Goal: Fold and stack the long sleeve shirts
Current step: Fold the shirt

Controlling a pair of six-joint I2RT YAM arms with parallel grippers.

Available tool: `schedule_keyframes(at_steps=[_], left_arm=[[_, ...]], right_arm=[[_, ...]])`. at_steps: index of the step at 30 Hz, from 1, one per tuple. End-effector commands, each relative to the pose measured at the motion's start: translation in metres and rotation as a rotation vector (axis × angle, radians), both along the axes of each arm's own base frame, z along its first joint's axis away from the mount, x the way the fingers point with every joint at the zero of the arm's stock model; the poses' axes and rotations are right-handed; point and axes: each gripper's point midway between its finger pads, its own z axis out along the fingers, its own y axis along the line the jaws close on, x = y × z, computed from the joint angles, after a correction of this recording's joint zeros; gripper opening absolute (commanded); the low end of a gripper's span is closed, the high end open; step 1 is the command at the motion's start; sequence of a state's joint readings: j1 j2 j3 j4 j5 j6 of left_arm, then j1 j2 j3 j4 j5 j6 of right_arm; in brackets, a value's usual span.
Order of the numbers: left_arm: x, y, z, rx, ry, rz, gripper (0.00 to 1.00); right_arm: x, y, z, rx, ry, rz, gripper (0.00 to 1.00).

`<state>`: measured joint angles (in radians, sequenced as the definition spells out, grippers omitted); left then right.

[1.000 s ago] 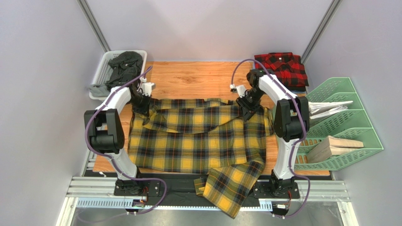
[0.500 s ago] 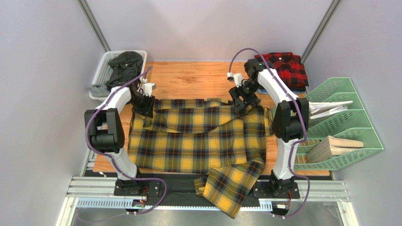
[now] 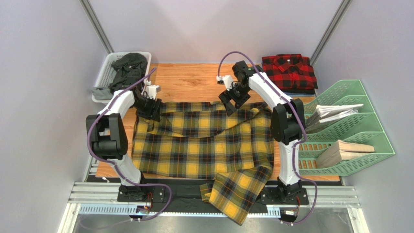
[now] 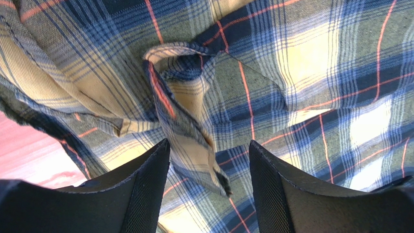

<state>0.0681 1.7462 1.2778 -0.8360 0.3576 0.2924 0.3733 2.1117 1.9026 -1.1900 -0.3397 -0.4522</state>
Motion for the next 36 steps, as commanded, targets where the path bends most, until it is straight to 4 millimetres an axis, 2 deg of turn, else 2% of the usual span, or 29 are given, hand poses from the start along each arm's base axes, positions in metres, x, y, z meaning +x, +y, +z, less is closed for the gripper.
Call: schedule_keyframes(at_steps=[1, 4, 7, 11, 12, 14, 16, 17, 22, 23, 25, 26, 28, 29, 31, 33, 36], left_arm=[[0.002, -0.004, 0.019, -0.034, -0.062, 0.021, 0.67], [0.003, -0.004, 0.017, -0.033, -0.058, 0.031, 0.68], [0.004, -0.002, 0.014, -0.023, -0.043, 0.045, 0.68], [0.005, -0.003, 0.017, -0.031, -0.050, 0.045, 0.69], [0.006, -0.004, 0.017, -0.035, -0.053, 0.042, 0.99], [0.006, 0.000, 0.013, -0.013, -0.047, 0.054, 0.99], [0.006, 0.009, 0.006, 0.034, -0.036, 0.077, 0.98], [0.007, 0.012, 0.003, 0.051, -0.032, 0.083, 0.97], [0.010, 0.017, 0.001, 0.081, -0.042, 0.082, 0.76], [0.011, 0.017, 0.002, 0.079, -0.042, 0.082, 0.64], [0.010, 0.012, 0.007, 0.052, -0.045, 0.063, 0.47], [0.009, 0.010, 0.009, 0.037, -0.042, 0.055, 0.30], [0.004, -0.001, 0.015, -0.014, -0.020, 0.035, 0.07], [0.001, -0.004, 0.017, -0.030, -0.007, 0.035, 0.00], [-0.004, -0.012, 0.025, -0.078, 0.014, 0.027, 0.00], [-0.004, -0.014, 0.036, -0.094, 0.003, 0.038, 0.00], [0.000, -0.012, 0.038, -0.080, -0.017, 0.055, 0.00]], right_arm=[[0.040, 0.010, 0.001, 0.008, -0.107, -0.042, 0.91], [0.047, 0.016, -0.010, 0.015, -0.098, -0.040, 0.91], [0.041, 0.025, -0.012, 0.037, -0.055, -0.013, 0.89], [0.021, 0.029, -0.010, 0.075, 0.010, 0.016, 0.73], [0.016, 0.029, -0.011, 0.075, 0.026, 0.018, 0.67], [0.006, 0.023, -0.017, 0.060, 0.052, 0.027, 0.59], [-0.002, 0.017, -0.026, 0.033, 0.075, 0.032, 0.57], [-0.002, 0.015, -0.026, 0.027, 0.071, 0.041, 0.52], [-0.013, 0.001, -0.035, -0.025, 0.096, 0.052, 0.44], [-0.013, -0.002, -0.033, -0.026, 0.096, 0.046, 0.37], [-0.013, -0.006, -0.029, -0.026, 0.101, 0.037, 0.32], [-0.013, -0.008, -0.025, -0.019, 0.098, 0.030, 0.28], [-0.016, -0.011, -0.014, -0.012, 0.095, 0.030, 0.22], [-0.020, -0.014, -0.008, -0.004, 0.111, 0.026, 0.19], [-0.024, -0.018, 0.003, 0.003, 0.111, 0.029, 0.14], [-0.035, -0.025, 0.008, -0.001, 0.137, 0.031, 0.03], [-0.044, -0.043, 0.000, -0.036, 0.168, 0.022, 0.00]])
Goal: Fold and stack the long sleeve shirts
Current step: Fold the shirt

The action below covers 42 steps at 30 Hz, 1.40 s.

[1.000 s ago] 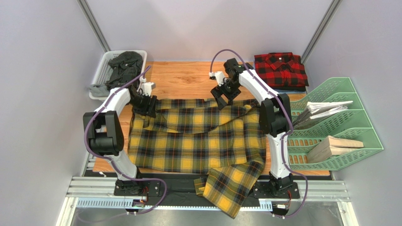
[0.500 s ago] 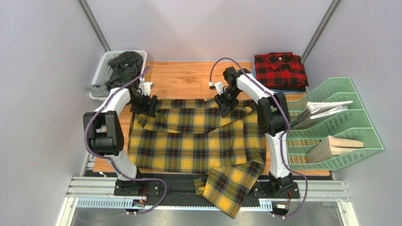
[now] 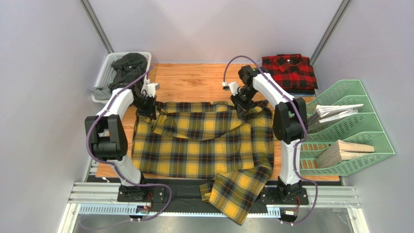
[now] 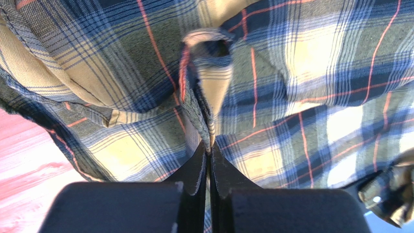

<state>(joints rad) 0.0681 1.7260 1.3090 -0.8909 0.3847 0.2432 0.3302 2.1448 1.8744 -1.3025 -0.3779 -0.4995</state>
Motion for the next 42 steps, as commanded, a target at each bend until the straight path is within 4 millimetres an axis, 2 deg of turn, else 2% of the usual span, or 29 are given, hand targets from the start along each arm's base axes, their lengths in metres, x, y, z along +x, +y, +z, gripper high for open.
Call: schedule_keyframes(at_steps=[1, 3, 5, 6, 9, 12, 13, 15, 16, 17, 20, 23, 24, 25, 27, 28, 29, 30, 31, 32, 33, 34, 35, 36, 37, 38, 39, 40, 42], left_arm=[[0.006, -0.004, 0.021, -0.032, -0.036, 0.024, 0.00], [0.010, 0.001, 0.009, -0.008, -0.024, 0.035, 0.00], [0.016, 0.004, 0.000, 0.007, -0.022, 0.039, 0.00], [0.017, 0.008, -0.010, 0.026, 0.000, 0.043, 0.00], [0.020, 0.014, -0.021, 0.060, 0.011, 0.027, 0.00], [0.023, 0.020, -0.019, 0.096, -0.010, 0.011, 0.00], [0.024, 0.021, -0.019, 0.102, -0.013, 0.007, 0.00], [0.025, 0.023, -0.016, 0.114, -0.021, -0.003, 0.00], [0.025, 0.023, -0.015, 0.117, -0.029, -0.017, 0.00], [0.025, 0.023, -0.010, 0.113, -0.042, -0.023, 0.00], [0.024, 0.020, 0.004, 0.102, -0.059, -0.039, 0.00], [0.026, 0.023, 0.011, 0.122, -0.078, -0.040, 0.00], [0.025, 0.025, 0.008, 0.128, -0.069, -0.039, 0.00], [0.027, 0.026, 0.007, 0.137, -0.074, -0.044, 0.00], [0.027, 0.032, -0.002, 0.164, -0.051, -0.043, 0.00], [0.026, 0.032, -0.005, 0.168, -0.039, -0.049, 0.02], [0.026, 0.033, -0.008, 0.168, -0.035, -0.065, 0.12], [0.027, 0.031, -0.006, 0.160, -0.048, -0.077, 0.34], [0.032, 0.029, -0.004, 0.155, -0.083, -0.084, 0.42], [0.035, 0.025, 0.009, 0.141, -0.145, -0.103, 0.47], [0.039, 0.021, 0.015, 0.144, -0.185, -0.122, 0.59], [0.046, 0.018, 0.022, 0.150, -0.233, -0.150, 0.59], [0.049, 0.014, 0.030, 0.160, -0.269, -0.174, 0.60], [0.052, 0.005, 0.032, 0.180, -0.288, -0.217, 0.60], [0.056, 0.006, 0.033, 0.194, -0.297, -0.223, 0.60], [0.059, 0.009, 0.024, 0.210, -0.273, -0.218, 0.59], [0.060, -0.002, 0.019, 0.211, -0.259, -0.240, 0.57], [0.063, 0.001, 0.006, 0.222, -0.210, -0.231, 0.55], [0.064, 0.005, -0.004, 0.228, -0.164, -0.217, 0.50]], right_arm=[[-0.018, -0.026, 0.014, -0.022, 0.014, 0.013, 0.00], [-0.018, -0.031, 0.006, -0.043, 0.020, 0.007, 0.01], [-0.016, -0.033, -0.005, -0.061, 0.038, -0.003, 0.07], [-0.016, -0.033, -0.007, -0.063, 0.045, -0.006, 0.10], [-0.020, -0.030, -0.003, -0.048, 0.074, -0.010, 0.20], [-0.016, -0.029, 0.021, 0.004, 0.068, -0.052, 0.41], [-0.009, -0.036, 0.028, 0.019, 0.054, -0.087, 0.52], [0.010, -0.046, 0.041, 0.029, 0.002, -0.140, 0.52], [0.020, -0.058, 0.041, 0.017, -0.016, -0.179, 0.50], [0.036, -0.068, 0.037, -0.018, -0.054, -0.208, 0.49], [0.058, -0.092, 0.022, -0.124, -0.104, -0.275, 0.44], [0.059, -0.110, -0.002, -0.228, -0.095, -0.283, 0.41], [0.048, -0.116, -0.015, -0.260, -0.062, -0.281, 0.40], [0.050, -0.120, -0.020, -0.278, -0.078, -0.286, 0.40], [0.039, -0.126, -0.032, -0.314, -0.053, -0.270, 0.40], [0.040, -0.130, -0.035, -0.337, -0.062, -0.265, 0.42], [0.038, -0.131, -0.036, -0.346, -0.058, -0.255, 0.44], [0.039, -0.130, -0.036, -0.350, -0.063, -0.247, 0.47], [0.043, -0.131, -0.032, -0.351, -0.079, -0.246, 0.48], [0.044, -0.131, -0.028, -0.347, -0.086, -0.246, 0.50], [0.046, -0.128, -0.024, -0.341, -0.095, -0.242, 0.52], [0.049, -0.127, -0.013, -0.329, -0.120, -0.246, 0.53], [0.050, -0.126, -0.009, -0.323, -0.129, -0.251, 0.53], [0.051, -0.125, -0.004, -0.313, -0.142, -0.256, 0.53], [0.049, -0.122, -0.006, -0.293, -0.140, -0.255, 0.53], [0.048, -0.121, -0.006, -0.289, -0.147, -0.256, 0.53], [0.047, -0.119, -0.009, -0.294, -0.148, -0.247, 0.52], [0.047, -0.121, -0.014, -0.315, -0.151, -0.238, 0.50], [0.047, -0.123, -0.032, -0.339, -0.133, -0.213, 0.45]])
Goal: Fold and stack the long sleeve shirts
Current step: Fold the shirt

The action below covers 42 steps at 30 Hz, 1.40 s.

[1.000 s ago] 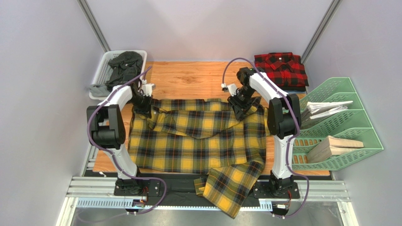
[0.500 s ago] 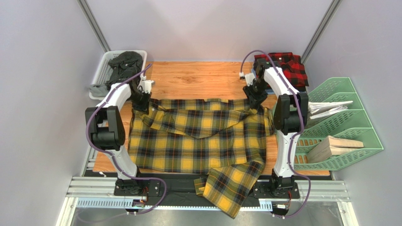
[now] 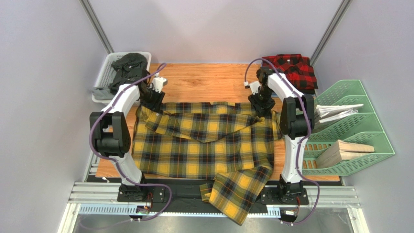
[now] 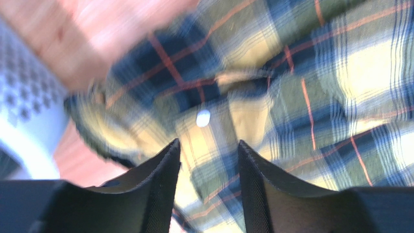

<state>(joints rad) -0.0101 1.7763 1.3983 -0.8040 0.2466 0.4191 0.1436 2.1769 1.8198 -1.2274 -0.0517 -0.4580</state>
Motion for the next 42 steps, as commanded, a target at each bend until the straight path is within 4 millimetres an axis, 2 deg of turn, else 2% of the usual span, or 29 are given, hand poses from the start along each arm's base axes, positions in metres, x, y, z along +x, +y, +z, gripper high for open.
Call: schedule_keyframes(at_steps=[1, 5, 6, 10, 12, 15, 17, 18, 19, 20, 21, 22, 24, 25, 26, 27, 28, 29, 30, 31, 32, 33, 35, 36, 37, 38, 39, 40, 42], left_arm=[[0.016, 0.001, -0.023, 0.045, 0.043, -0.020, 0.48], [0.012, 0.001, -0.048, 0.041, 0.125, -0.017, 0.43], [0.014, 0.004, -0.052, 0.057, 0.132, -0.015, 0.43], [0.030, 0.021, -0.074, 0.141, 0.170, -0.002, 0.40], [0.044, 0.021, -0.068, 0.145, 0.149, 0.003, 0.39], [0.057, 0.019, -0.063, 0.133, 0.141, -0.004, 0.40], [0.058, 0.005, -0.047, 0.063, 0.111, -0.045, 0.45], [0.053, 0.001, -0.042, 0.044, 0.105, -0.060, 0.47], [0.051, -0.010, -0.018, -0.006, 0.050, -0.097, 0.48], [0.047, -0.017, -0.006, -0.039, 0.027, -0.123, 0.52], [0.034, -0.022, -0.002, -0.063, 0.030, -0.146, 0.54], [0.027, -0.031, 0.026, -0.100, -0.040, -0.185, 0.55], [0.002, -0.038, 0.037, -0.138, -0.055, -0.231, 0.62], [-0.008, -0.043, 0.065, -0.156, -0.136, -0.272, 0.66], [-0.019, -0.045, 0.074, -0.162, -0.162, -0.302, 0.71], [-0.036, -0.046, 0.073, -0.161, -0.171, -0.350, 0.76], [-0.050, -0.049, 0.100, -0.161, -0.267, -0.386, 0.77], [-0.061, -0.050, 0.107, -0.161, -0.303, -0.408, 0.82], [-0.076, -0.052, 0.098, -0.167, -0.309, -0.426, 0.99], [-0.091, -0.058, 0.115, -0.190, -0.386, -0.459, 0.99], [-0.104, -0.063, 0.111, -0.208, -0.390, -0.490, 0.99], [-0.123, -0.062, 0.094, -0.200, -0.368, -0.514, 0.99], [-0.143, -0.053, 0.069, -0.130, -0.304, -0.569, 0.99], [-0.159, -0.046, 0.047, -0.103, -0.227, -0.592, 0.99], [-0.162, -0.036, 0.034, -0.063, -0.164, -0.566, 0.99], [-0.159, -0.031, 0.027, -0.062, -0.137, -0.529, 0.99], [-0.153, -0.030, 0.021, -0.083, -0.087, -0.469, 0.99], [-0.145, -0.030, 0.020, -0.100, -0.083, -0.445, 0.97], [-0.111, -0.029, 0.020, -0.095, -0.108, -0.369, 0.93]], right_arm=[[0.013, -0.002, -0.006, -0.036, -0.065, 0.037, 0.44], [0.033, 0.001, -0.021, -0.040, -0.075, 0.039, 0.41], [0.035, 0.001, -0.032, -0.044, -0.057, 0.047, 0.40], [0.061, -0.009, -0.039, -0.112, -0.118, 0.061, 0.39], [0.083, -0.006, -0.030, -0.110, -0.178, 0.060, 0.39], [0.098, -0.002, -0.024, -0.099, -0.206, 0.058, 0.42], [0.101, 0.005, 0.001, -0.064, -0.238, 0.064, 0.46], [0.096, 0.007, 0.011, -0.045, -0.236, 0.067, 0.50], [0.086, 0.017, 0.036, 0.028, -0.258, 0.083, 0.54], [0.078, 0.022, 0.048, 0.060, -0.267, 0.088, 0.57], [0.070, 0.026, 0.061, 0.095, -0.277, 0.096, 0.64], [0.057, 0.038, 0.076, 0.169, -0.284, 0.115, 0.68], [0.021, 0.043, 0.111, 0.237, -0.311, 0.171, 0.78], [0.005, 0.052, 0.119, 0.295, -0.308, 0.207, 0.81], [-0.023, 0.050, 0.129, 0.313, -0.310, 0.236, 0.84], [-0.044, 0.052, 0.132, 0.345, -0.293, 0.307, 0.84], [-0.060, 0.051, 0.133, 0.355, -0.288, 0.346, 0.85], [-0.091, 0.047, 0.114, 0.363, -0.219, 0.376, 0.86], [-0.110, 0.042, 0.125, 0.353, -0.270, 0.475, 0.86], [-0.128, 0.037, 0.119, 0.346, -0.260, 0.517, 0.86], [-0.143, 0.035, 0.113, 0.342, -0.253, 0.560, 0.86], [-0.172, 0.028, 0.098, 0.335, -0.225, 0.604, 0.86], [-0.188, 0.028, 0.083, 0.302, -0.218, 0.716, 0.87], [-0.186, 0.022, 0.066, 0.240, -0.222, 0.717, 0.86], [-0.184, 0.025, 0.062, 0.233, -0.222, 0.688, 0.86], [-0.179, 0.029, 0.058, 0.238, -0.222, 0.666, 0.86], [-0.160, 0.035, 0.060, 0.237, -0.272, 0.634, 0.86], [-0.150, 0.038, 0.049, 0.238, -0.226, 0.554, 0.86], [-0.130, 0.040, 0.044, 0.226, -0.206, 0.486, 0.85]])
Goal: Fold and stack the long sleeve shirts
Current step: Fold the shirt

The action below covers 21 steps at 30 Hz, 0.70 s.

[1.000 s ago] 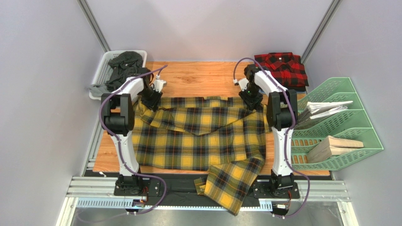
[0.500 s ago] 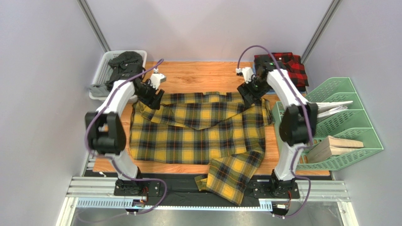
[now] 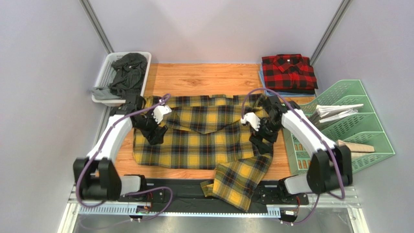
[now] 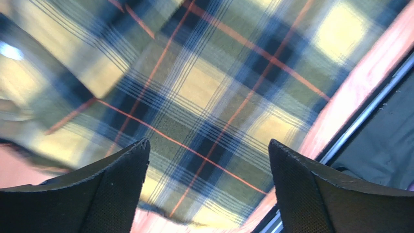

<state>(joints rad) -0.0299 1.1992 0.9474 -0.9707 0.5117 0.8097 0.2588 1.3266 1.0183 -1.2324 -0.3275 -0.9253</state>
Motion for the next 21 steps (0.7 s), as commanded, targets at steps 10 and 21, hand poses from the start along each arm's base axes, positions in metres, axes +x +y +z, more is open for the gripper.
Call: schedule_keyframes(at_steps=[10, 21], left_arm=[[0.156, 0.028, -0.052, 0.199, 0.085, 0.216, 0.90], [0.194, 0.026, -0.097, 0.231, 0.281, 0.240, 0.73]], right_arm=[[0.165, 0.013, -0.055, -0.105, -0.070, -0.313, 0.85], [0.217, -0.011, -0.082, -0.201, -0.063, -0.340, 0.84]])
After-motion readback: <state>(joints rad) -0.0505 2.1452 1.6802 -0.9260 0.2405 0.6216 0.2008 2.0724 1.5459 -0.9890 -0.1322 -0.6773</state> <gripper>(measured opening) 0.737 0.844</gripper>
